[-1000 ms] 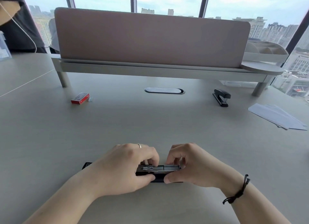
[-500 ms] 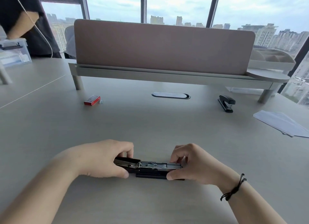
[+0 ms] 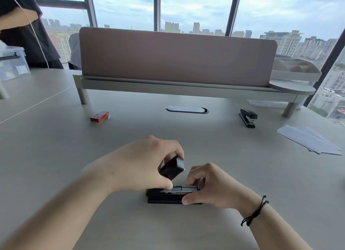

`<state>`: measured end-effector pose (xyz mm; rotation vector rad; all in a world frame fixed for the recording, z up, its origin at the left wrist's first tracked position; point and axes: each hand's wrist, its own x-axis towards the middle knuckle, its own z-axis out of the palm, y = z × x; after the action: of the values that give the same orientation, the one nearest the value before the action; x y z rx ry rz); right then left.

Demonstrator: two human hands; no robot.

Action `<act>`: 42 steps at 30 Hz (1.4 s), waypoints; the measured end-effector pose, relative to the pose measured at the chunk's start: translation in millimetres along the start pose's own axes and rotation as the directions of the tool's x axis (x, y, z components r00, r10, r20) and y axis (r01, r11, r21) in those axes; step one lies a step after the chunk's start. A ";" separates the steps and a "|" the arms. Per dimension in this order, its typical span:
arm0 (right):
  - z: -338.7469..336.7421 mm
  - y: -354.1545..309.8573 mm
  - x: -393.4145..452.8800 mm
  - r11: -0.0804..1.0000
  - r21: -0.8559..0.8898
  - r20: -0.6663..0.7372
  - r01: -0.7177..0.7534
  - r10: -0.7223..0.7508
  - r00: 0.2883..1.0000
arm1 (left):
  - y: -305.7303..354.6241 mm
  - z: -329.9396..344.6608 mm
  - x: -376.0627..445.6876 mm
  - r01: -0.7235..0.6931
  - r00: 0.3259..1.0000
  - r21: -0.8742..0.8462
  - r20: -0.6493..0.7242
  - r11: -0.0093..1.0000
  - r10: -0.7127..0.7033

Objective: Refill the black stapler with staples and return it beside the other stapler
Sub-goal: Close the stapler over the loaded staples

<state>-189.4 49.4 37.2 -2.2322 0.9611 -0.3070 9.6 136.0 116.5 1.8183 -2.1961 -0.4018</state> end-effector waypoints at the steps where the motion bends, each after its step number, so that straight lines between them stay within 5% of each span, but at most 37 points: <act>1: 0.2 0.4 0.1 1.000 0.003 -0.001 0.001 -0.001 1.000 | -3.0 6.1 1.6 0.003 1.000 -0.075 -0.002 0.997 -0.004; 8: 2.5 5.1 3.5 0.998 0.069 0.035 0.001 -0.004 0.999 | -22.9 53.9 3.9 -0.031 0.995 -0.437 -0.095 0.899 -0.012; 16: -1.6 6.1 1.7 0.999 0.036 0.036 -0.006 0.005 0.999 | -30.3 76.5 7.1 -0.041 0.994 -0.441 -0.107 0.897 -0.008; 20: -16.9 3.7 -6.8 0.990 0.139 0.130 -0.012 -0.006 0.991 | -31.4 81.9 4.8 -0.037 0.991 -0.462 -0.134 0.886 -0.028; 25: -22.4 4.7 -8.4 0.944 0.330 0.024 -0.007 -0.001 1.000 | -33.1 83.5 5.8 -0.032 0.992 -0.469 -0.122 0.883 -0.029; 42: -21.4 4.7 -6.9 0.938 0.338 0.090 -0.071 0.043 0.995 | -37.7 84.5 7.3 -0.074 0.992 -0.460 -0.126 0.885 0.018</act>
<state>-206.5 41.4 50.3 -1.8826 0.8553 -0.3266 11.2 126.0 24.2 1.4836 -1.8543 -0.7198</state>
